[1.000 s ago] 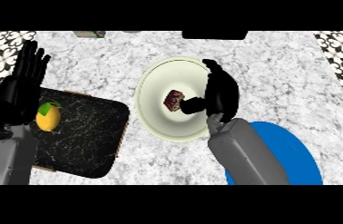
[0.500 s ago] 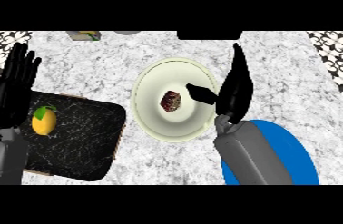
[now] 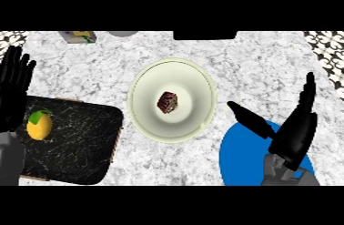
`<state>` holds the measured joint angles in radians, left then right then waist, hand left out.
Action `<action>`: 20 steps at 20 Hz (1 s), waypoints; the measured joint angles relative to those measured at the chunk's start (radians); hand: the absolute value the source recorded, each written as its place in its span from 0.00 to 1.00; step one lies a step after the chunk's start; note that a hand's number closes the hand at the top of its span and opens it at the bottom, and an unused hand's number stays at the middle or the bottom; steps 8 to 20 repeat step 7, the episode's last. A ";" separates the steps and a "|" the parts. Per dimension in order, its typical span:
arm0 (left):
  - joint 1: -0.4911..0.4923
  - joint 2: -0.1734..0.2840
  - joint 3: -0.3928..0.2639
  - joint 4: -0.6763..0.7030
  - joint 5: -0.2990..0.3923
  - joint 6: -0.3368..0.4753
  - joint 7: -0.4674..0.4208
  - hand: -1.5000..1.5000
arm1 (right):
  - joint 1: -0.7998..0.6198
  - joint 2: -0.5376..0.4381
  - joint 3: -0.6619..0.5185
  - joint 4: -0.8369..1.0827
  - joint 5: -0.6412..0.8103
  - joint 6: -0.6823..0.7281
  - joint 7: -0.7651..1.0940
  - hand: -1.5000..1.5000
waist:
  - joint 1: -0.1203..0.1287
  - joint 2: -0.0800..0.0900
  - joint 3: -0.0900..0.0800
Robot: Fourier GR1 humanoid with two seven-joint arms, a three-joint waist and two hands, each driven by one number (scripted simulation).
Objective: Pick the cupcake from the plate and place it in the bowl
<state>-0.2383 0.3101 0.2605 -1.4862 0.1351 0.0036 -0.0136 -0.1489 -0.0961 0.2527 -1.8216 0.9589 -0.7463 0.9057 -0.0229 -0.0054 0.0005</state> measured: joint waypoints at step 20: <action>0.012 0.003 0.008 0.008 0.007 -0.019 -0.026 0.50 | 0.334 -0.166 -0.045 -0.261 -0.287 -0.077 -0.194 0.00 | 0.003 0.002 0.001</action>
